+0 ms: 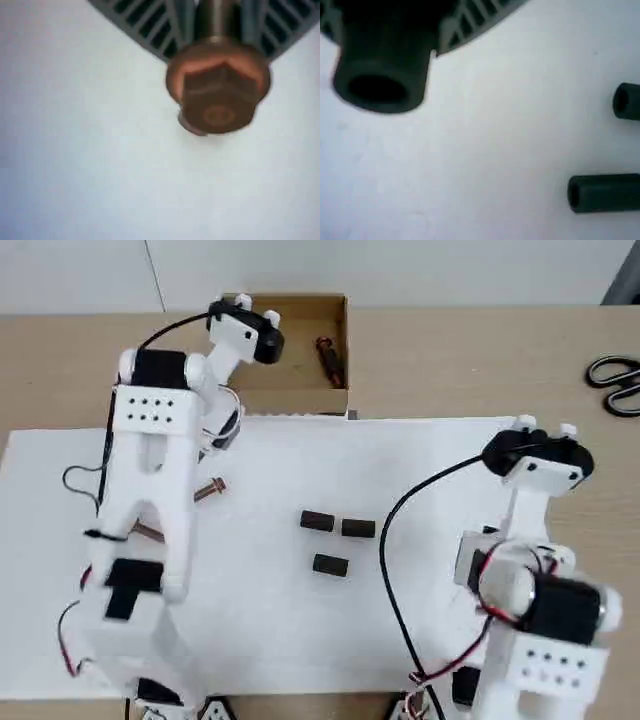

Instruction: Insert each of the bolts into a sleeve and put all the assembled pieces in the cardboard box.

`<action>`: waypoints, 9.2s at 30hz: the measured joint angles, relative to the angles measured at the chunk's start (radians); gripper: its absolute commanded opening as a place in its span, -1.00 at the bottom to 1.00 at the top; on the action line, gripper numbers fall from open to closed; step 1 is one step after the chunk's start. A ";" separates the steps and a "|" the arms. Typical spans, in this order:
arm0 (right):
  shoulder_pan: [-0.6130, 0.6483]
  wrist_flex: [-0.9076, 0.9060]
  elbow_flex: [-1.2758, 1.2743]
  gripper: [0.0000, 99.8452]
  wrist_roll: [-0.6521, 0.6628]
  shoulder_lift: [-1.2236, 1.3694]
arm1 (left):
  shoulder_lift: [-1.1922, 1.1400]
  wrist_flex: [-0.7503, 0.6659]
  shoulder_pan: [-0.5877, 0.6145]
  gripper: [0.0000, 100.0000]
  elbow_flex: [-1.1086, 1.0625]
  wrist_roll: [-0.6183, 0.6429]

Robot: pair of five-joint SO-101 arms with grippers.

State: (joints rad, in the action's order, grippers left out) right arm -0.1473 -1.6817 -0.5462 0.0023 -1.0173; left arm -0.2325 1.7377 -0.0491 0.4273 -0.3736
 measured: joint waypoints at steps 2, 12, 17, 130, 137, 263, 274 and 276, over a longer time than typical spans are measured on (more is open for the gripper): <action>0.021 0.000 0.000 -0.99 0.025 -0.034 | 0.104 0.002 -0.020 -0.99 -0.089 0.011; 0.118 0.054 -0.003 -0.99 0.069 -0.061 | 0.552 -0.049 -0.041 -0.99 -0.482 0.259; 0.229 0.163 -0.100 -0.99 0.069 -0.063 | 0.726 -0.176 -0.044 -0.99 -0.721 0.396; 1.000 1.132 -0.709 -1.00 0.242 -0.057 | 1.893 -0.704 -0.341 -0.39 -1.823 1.066; 1.000 1.132 -0.709 -1.00 0.242 -0.058 | 1.892 -0.700 -0.336 -0.32 -1.823 1.049; 0.520 -0.014 1.832 -0.99 0.440 1.676 | 1.886 -0.824 0.095 -0.99 -2.058 0.629; 0.534 -0.014 1.036 -0.98 0.440 1.203 | 1.886 -0.824 0.095 -0.99 -2.058 0.629; 0.531 -0.014 0.962 -0.98 0.457 1.163 | 1.886 -0.824 0.095 -0.99 -2.058 0.629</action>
State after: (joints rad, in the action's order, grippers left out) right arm 0.3836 -1.6955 0.4158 0.4595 0.1458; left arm 1.6533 0.9137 0.0460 -1.6303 0.2555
